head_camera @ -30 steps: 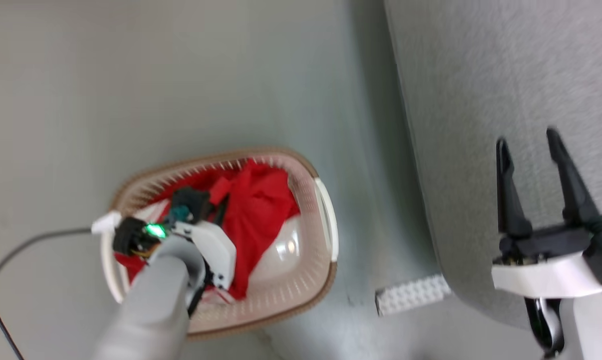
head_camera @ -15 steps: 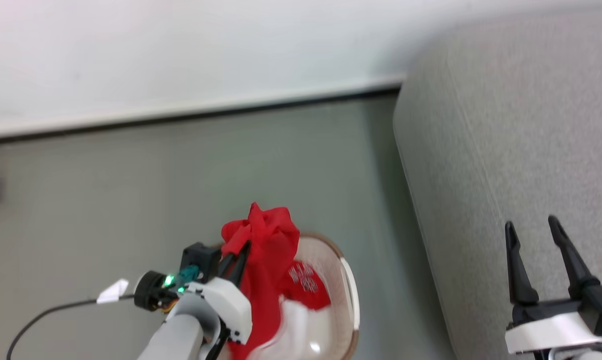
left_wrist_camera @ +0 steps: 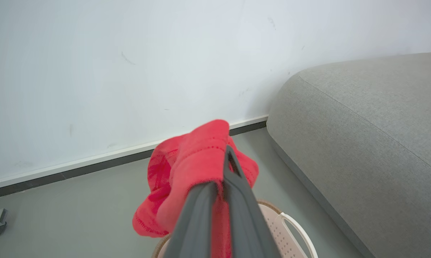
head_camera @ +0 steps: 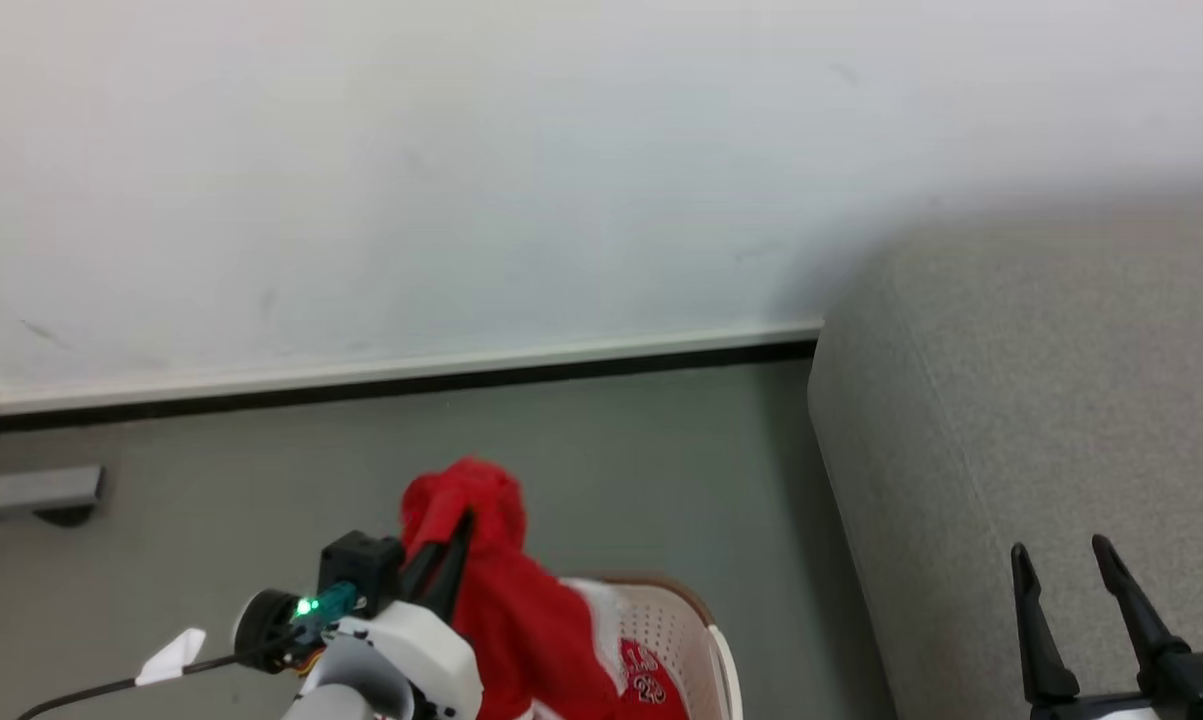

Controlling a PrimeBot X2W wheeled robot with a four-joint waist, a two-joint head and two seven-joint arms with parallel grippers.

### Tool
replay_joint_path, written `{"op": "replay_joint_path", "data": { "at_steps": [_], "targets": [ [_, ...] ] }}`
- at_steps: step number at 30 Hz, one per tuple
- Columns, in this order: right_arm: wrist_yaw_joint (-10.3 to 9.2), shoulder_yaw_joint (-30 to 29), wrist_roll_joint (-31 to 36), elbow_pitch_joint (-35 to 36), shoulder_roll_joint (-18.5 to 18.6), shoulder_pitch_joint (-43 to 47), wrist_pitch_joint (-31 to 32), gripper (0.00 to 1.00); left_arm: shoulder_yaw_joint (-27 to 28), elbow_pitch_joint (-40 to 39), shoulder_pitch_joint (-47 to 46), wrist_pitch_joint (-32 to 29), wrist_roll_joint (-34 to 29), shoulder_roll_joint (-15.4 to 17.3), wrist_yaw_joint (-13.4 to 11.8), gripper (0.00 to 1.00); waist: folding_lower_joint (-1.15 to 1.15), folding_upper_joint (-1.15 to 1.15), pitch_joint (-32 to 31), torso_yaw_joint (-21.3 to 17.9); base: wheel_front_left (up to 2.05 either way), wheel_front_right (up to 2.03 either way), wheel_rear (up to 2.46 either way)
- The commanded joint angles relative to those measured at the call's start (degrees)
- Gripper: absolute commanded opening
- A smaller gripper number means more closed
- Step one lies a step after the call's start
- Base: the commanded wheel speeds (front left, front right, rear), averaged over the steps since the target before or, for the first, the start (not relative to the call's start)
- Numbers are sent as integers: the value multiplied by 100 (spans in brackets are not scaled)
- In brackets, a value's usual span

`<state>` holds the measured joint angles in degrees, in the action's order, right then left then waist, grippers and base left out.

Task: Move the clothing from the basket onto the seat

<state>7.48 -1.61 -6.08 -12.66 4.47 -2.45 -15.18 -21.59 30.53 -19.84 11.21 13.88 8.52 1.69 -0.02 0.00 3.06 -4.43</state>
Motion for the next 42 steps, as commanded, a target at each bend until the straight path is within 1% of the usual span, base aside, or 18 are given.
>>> {"op": "replay_joint_path", "data": {
  "at_steps": [1,10,14,19,25,30,34,39,42],
  "targets": [
    [3,-3,-11,-14,18,72,5,100,34,-112,95,-44,37,84,-42,0,2,0,-158,36,0,0,0],
    [3,69,-65,-153,66,299,5,100,194,-975,586,-409,197,330,-268,0,2,0,-438,95,0,0,0],
    [3,104,-95,-223,127,344,4,100,241,-1184,679,-502,261,423,-335,0,2,0,-512,129,0,0,0],
    [3,145,-111,-265,186,363,5,100,239,-1378,733,-605,282,465,-389,0,2,0,-540,169,0,0,0],
    [3,189,-101,-268,188,366,5,100,219,-1532,749,-680,301,514,-412,0,2,0,-553,207,0,0,0],
    [3,341,-112,-208,193,295,5,100,206,-1680,715,-707,309,558,-435,0,2,0,-526,231,0,0,0],
    [3,687,-98,-82,196,169,5,100,182,-1891,630,-775,304,573,-453,0,2,0,-517,234,0,0,0],
    [3,1558,-200,34,186,14,5,100,93,-2247,536,-898,280,546,-434,0,2,0,-523,236,0,0,0],
    [3,2045,-257,93,197,-133,5,100,-20,-2488,472,-1013,284,476,-411,0,2,0,-525,239,0,0,0]
  ]
}}
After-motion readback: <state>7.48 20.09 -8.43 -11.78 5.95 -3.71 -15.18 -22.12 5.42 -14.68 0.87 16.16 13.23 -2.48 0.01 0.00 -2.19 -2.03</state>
